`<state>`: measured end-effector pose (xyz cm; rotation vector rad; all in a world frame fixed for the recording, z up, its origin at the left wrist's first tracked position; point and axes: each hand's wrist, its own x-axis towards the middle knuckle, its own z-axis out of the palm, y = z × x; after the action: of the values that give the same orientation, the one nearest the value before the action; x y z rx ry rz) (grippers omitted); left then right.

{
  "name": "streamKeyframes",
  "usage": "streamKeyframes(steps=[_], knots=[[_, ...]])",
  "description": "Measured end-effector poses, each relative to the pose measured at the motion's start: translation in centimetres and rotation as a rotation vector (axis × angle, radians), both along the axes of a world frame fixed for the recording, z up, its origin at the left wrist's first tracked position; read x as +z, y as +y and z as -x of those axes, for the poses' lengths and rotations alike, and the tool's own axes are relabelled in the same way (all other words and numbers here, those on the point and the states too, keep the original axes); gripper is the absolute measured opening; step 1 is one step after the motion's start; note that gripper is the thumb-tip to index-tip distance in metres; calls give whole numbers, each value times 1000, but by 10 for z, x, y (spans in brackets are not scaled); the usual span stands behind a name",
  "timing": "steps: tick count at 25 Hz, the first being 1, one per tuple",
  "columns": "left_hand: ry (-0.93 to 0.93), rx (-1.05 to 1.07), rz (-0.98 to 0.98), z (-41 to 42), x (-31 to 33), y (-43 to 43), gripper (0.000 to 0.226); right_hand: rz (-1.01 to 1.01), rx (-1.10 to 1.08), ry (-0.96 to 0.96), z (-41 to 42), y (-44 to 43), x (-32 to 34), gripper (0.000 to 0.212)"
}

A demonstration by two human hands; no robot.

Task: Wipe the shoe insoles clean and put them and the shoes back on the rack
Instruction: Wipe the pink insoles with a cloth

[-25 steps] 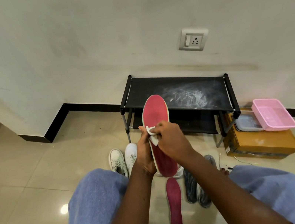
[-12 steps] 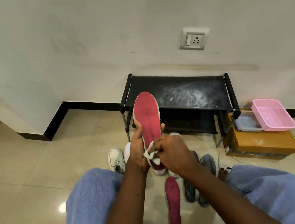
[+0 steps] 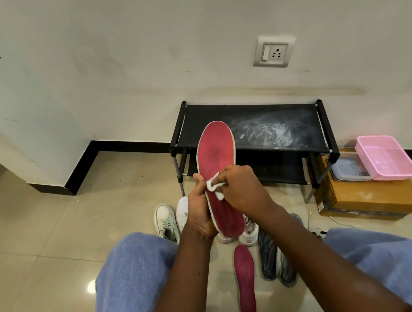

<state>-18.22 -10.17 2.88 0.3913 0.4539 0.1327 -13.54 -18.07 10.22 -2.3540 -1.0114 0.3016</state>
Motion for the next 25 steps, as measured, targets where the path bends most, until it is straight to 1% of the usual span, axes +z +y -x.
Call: streamKeyframes(steps=[3, 5, 7, 9, 12, 14, 16, 18, 19, 21, 22, 23, 25], knots=[[39, -44, 4, 1, -3, 2, 71, 156, 174, 44, 14, -14, 0, 27], [46, -30, 14, 1, -5, 2, 73, 225, 234, 70, 18, -20, -2, 24], [49, -7, 39, 1, -5, 4, 73, 183, 210, 95, 18, -21, -3, 23], [39, 4, 37, 0, -3, 8, 75, 86, 115, 105, 19, -16, -3, 23], [56, -25, -6, -1, -2, 3, 74, -20, 10, 61, 14, -4, -2, 25], [74, 11, -14, 1, -1, -2, 70, -61, -31, 11, 10, 2, 0, 26], [38, 18, -19, 2, 2, -3, 69, -54, -12, -10, 12, 5, 0, 25], [48, 10, -59, 2, 3, -1, 65, -35, 35, -8, 19, 3, -2, 25], [47, -5, -30, 3, 1, 1, 65, -17, 63, 0, 23, 0, -4, 25], [53, -56, 43, 5, 2, 3, 76, 56, 138, 16, 27, -7, -5, 28], [71, -58, 69, 5, 0, 5, 77, 73, 162, 32, 28, -11, -6, 27], [80, -39, 84, 5, 0, 7, 76, 69, 175, 60, 31, -15, -6, 25], [88, 9, 88, 4, -2, 10, 71, -1, 160, 100, 37, -22, -7, 22]])
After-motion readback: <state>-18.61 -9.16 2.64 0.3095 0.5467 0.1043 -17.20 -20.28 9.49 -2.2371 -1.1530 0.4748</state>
